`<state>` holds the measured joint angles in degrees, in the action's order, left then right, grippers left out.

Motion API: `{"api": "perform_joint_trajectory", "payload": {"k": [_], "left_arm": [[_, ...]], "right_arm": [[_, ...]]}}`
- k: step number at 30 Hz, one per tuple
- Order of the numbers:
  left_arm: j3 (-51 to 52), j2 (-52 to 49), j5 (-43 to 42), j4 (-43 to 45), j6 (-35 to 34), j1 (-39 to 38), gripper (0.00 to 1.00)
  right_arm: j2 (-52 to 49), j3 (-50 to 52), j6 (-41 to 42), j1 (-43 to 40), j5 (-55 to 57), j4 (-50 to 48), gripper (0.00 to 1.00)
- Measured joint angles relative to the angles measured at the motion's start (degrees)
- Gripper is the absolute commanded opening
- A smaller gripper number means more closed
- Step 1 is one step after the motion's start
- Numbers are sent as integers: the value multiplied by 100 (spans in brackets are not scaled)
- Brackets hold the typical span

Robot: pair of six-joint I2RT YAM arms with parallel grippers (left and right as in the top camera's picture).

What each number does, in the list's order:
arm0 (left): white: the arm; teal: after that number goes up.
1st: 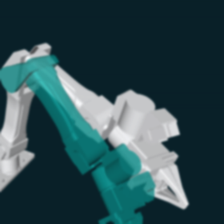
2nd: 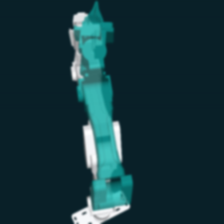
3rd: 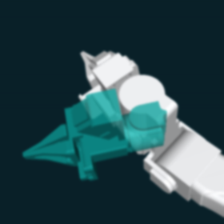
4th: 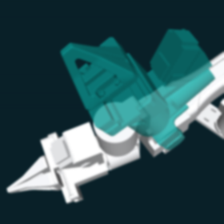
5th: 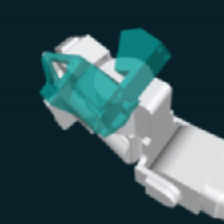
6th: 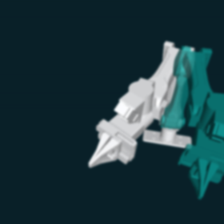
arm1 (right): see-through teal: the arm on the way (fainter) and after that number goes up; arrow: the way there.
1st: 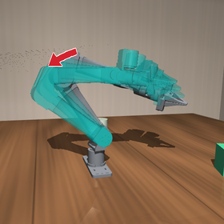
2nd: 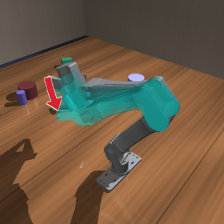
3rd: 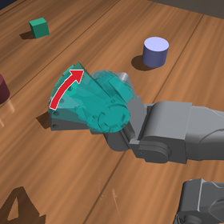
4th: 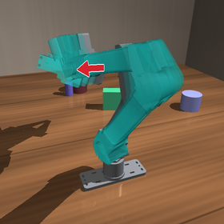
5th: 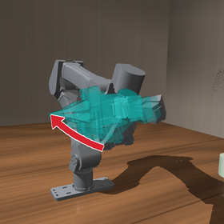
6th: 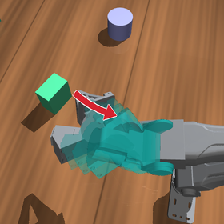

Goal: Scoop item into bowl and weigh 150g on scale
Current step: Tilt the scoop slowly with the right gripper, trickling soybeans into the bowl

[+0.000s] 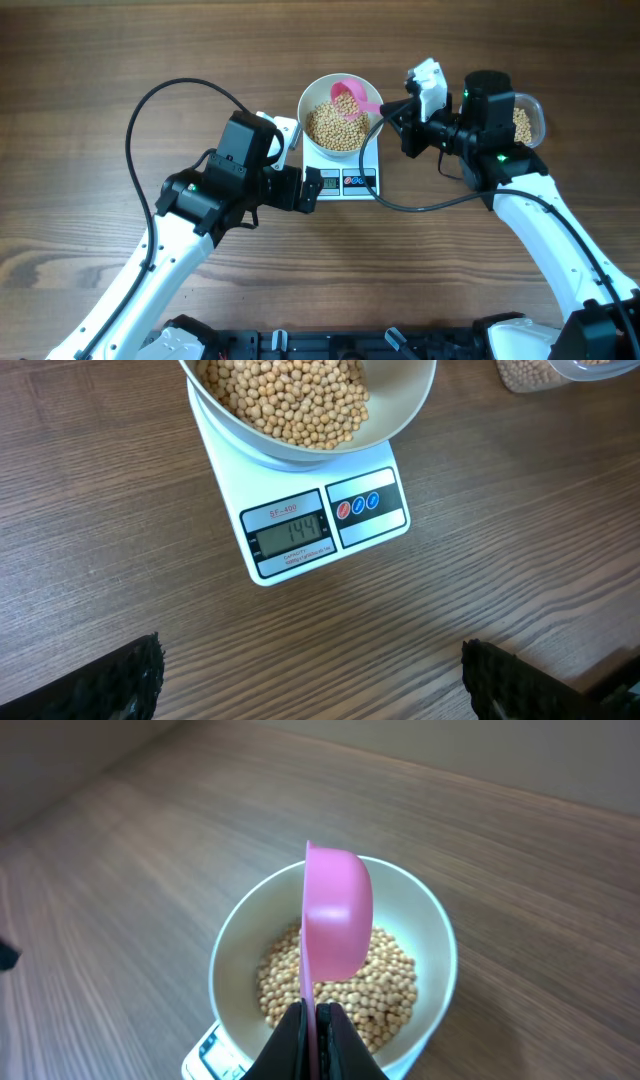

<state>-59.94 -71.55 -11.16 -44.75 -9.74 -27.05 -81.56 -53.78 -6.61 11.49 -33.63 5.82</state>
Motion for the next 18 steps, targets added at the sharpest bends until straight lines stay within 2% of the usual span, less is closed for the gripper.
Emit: {"api": "perform_joint_trajectory", "payload": {"k": [8, 18], "left_arm": [[0, 0, 0, 0, 0, 0, 100], [0, 0, 0, 2, 0, 0, 100]], "right_arm": [[0, 0, -229, 0, -131, 17, 4], [0, 0, 15, 0, -85, 13, 4]]}}
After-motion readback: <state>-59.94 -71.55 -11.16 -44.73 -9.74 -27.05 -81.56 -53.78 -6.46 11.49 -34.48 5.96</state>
